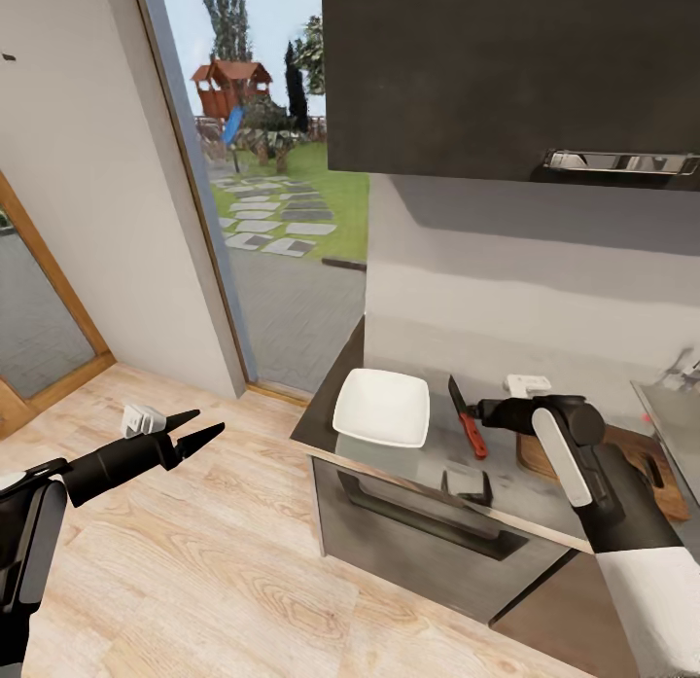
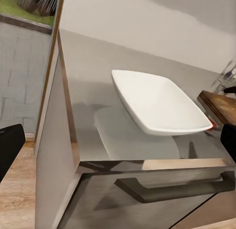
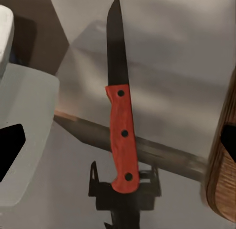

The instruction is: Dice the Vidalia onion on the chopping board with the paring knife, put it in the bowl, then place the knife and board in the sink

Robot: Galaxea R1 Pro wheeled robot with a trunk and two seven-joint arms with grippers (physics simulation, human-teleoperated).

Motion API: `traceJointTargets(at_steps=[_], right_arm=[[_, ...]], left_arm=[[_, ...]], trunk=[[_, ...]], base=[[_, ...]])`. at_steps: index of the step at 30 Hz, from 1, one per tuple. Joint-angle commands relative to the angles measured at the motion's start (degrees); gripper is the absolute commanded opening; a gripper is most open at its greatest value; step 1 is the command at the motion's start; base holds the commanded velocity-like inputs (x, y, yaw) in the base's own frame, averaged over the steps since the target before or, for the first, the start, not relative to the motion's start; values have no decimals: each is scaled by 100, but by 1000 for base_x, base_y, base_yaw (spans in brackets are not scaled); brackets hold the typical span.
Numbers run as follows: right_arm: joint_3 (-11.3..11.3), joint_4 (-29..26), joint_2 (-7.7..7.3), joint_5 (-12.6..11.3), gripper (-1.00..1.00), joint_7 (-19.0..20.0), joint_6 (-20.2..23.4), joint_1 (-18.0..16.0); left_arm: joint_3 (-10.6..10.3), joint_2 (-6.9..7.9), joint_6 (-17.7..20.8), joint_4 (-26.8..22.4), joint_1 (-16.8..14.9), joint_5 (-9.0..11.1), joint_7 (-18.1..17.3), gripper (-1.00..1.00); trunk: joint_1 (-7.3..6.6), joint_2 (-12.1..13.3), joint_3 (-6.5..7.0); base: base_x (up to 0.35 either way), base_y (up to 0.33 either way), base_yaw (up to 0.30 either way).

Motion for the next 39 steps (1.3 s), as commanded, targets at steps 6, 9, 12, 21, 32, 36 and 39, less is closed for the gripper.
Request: traceJointTargets(at_steps=[6, 9, 12, 21, 32, 36, 39], right_arm=[[12, -4, 36, -68, 100, -85, 16, -54], [9, -4, 41, -72, 100, -89, 16, -63], [7, -4, 47, -74, 100, -91, 16, -70], [20, -12, 44, -75, 100, -92, 16, -73], [25, -13, 43, -75, 100, -84, 16, -73], [17, -13, 43, -75, 100, -85, 16, -73], [14, -13, 43, -75, 100, -88, 16, -73]], left_arm=[[3, 7, 40, -1, -6, 24, -9, 100], [3, 8, 40, -1, -5, 24, -9, 100], [3, 9, 39, -1, -5, 24, -9, 100], [3, 4, 38, -1, -5, 24, -9, 100], [3, 1, 38, -1, -6, 24, -9, 100], [3, 1, 38, -1, -5, 24, -9, 100], [3, -4, 38, -1, -5, 24, -9, 100]], trunk=[[3, -12, -12], [3, -12, -12], [3, -12, -12], [3, -12, -12], [3, -12, -12], [3, -12, -22], [3, -12, -42]], base=[[0, 0, 0], [0, 23, 0], [0, 120, 0], [0, 39, 0], [0, 0, 0], [0, 0, 0], [0, 0, 0]])
